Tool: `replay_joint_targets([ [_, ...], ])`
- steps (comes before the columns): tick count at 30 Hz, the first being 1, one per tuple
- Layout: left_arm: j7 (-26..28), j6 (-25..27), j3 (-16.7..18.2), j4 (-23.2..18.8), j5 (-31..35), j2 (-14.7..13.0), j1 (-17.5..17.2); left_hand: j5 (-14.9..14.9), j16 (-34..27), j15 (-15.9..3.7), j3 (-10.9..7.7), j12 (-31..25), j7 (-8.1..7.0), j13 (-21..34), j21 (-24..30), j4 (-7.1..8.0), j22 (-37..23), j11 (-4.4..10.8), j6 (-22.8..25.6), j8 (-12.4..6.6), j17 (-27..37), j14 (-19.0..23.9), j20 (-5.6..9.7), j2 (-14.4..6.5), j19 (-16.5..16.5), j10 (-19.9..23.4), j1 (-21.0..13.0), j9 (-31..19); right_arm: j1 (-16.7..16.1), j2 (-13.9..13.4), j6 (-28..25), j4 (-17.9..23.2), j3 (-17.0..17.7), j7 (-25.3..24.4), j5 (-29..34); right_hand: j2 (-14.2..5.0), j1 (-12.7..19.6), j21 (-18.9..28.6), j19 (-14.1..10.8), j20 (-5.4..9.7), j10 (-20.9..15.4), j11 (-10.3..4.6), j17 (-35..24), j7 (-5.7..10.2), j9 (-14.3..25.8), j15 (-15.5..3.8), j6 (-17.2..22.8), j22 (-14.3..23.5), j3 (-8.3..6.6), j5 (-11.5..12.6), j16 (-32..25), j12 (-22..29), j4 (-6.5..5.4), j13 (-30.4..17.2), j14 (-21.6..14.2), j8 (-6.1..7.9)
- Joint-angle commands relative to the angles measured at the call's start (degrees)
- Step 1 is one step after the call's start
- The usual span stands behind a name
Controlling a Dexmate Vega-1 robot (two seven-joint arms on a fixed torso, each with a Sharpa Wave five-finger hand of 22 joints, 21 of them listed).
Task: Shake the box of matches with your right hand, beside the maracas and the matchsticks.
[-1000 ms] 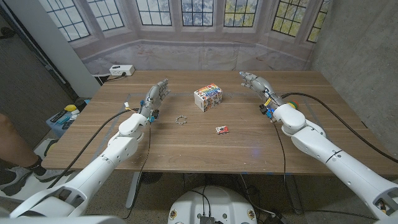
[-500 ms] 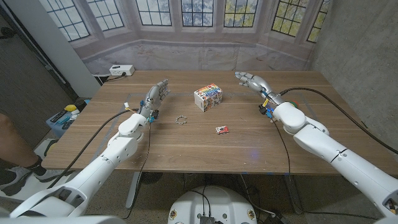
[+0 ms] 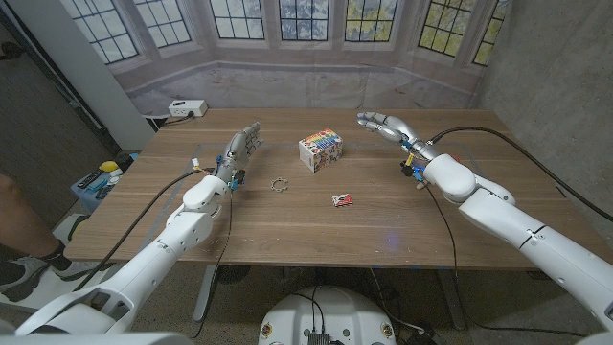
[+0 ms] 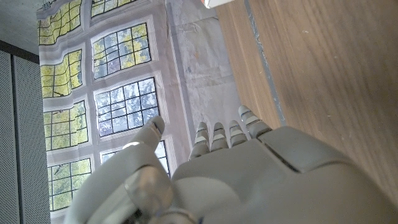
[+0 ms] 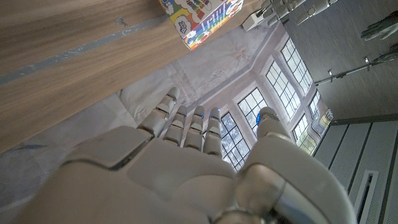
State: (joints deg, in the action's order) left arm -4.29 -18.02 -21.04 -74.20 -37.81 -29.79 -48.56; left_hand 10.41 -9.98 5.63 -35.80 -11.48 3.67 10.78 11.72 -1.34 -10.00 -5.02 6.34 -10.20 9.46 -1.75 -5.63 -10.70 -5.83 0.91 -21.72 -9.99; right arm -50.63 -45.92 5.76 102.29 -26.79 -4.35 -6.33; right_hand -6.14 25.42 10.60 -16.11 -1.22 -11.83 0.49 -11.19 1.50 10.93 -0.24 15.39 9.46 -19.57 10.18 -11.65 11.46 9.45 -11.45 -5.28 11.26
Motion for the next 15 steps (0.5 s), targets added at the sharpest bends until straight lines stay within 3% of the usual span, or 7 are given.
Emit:
replay_joint_targets([
  [1, 0.1, 0.0, 0.1, -0.6, 0.3, -0.5, -0.1, 0.3, -0.4, 0.55, 0.01, -0.4, -0.10, 0.2, 0.1, -0.15, -0.3, -0.45, 0.6, -0.28, 0.3, -0.1, -0.47, 0.0, -0.2, 0.1, -0.8, -0.2, 2.0, -2.3, -0.5, 0.9, -1.3, 3.5, 4.5, 0.24, 0.6, 0.0, 0.0, -0.43, 0.5, 0.27, 0.1, 0.50, 0.2, 0.44, 0.5, 0.2, -0.28, 0.2, 0.2, -0.1, 0.28, -0.2, 0.1, 0.16],
  [7, 0.1, 0.0, 0.1, -0.7, 0.3, -0.6, -0.1, 0.3, -0.4, 0.52, 0.02, -0.4, -0.04, 0.2, 0.1, -0.16, -0.3, -0.42, 0.5, -0.27, 0.3, -0.1, -0.43, 0.0, -0.2, 0.1, -0.8, -0.2, 3.2, -3.2, -1.5, 2.0, -2.1, 5.1, 7.2, 0.47, 1.0, -0.1, 0.2, -0.43, 1.0, 0.33, 0.1, 1.21, 0.2, 0.57, 0.6, 0.2, -0.33, 0.2, 0.3, -0.2, 0.39, -0.2, 0.4, 0.19],
  [10, 0.2, 0.0, 0.2, -0.8, 0.3, -0.6, -0.2, 0.3, -0.4, 0.55, 0.03, -0.4, -0.08, 0.2, 0.0, -0.17, -0.3, -0.45, 0.5, -0.27, 0.3, -0.1, -0.47, 0.1, -0.2, 0.1, -0.8, -0.2, 3.7, -3.5, -1.4, 2.3, -2.5, 5.8, 8.5, 0.69, 1.6, 0.0, 0.4, -0.44, 1.3, 0.32, 0.1, 2.79, 0.3, 0.63, 1.2, 0.2, -0.40, 0.2, 0.3, -0.3, 0.42, -0.2, 0.6, 0.43],
  [15, 0.6, 0.0, 0.2, -1.1, 0.5, -0.7, -0.5, 0.3, -0.4, 0.59, 0.05, -0.4, -0.10, 0.2, 0.0, -0.16, -0.3, -0.45, 0.6, -0.27, 0.3, -0.1, -0.47, 0.0, -0.2, 0.1, -0.9, -0.2, 4.1, -3.5, 0.4, 1.6, -2.8, 6.3, 9.6, 0.81, 1.8, 0.0, 0.4, -0.57, 1.5, 0.43, 0.2, 2.85, 0.3, 0.79, 1.4, 0.2, -0.41, 0.2, 0.3, -0.3, 0.41, -0.3, 0.7, 0.48],
])
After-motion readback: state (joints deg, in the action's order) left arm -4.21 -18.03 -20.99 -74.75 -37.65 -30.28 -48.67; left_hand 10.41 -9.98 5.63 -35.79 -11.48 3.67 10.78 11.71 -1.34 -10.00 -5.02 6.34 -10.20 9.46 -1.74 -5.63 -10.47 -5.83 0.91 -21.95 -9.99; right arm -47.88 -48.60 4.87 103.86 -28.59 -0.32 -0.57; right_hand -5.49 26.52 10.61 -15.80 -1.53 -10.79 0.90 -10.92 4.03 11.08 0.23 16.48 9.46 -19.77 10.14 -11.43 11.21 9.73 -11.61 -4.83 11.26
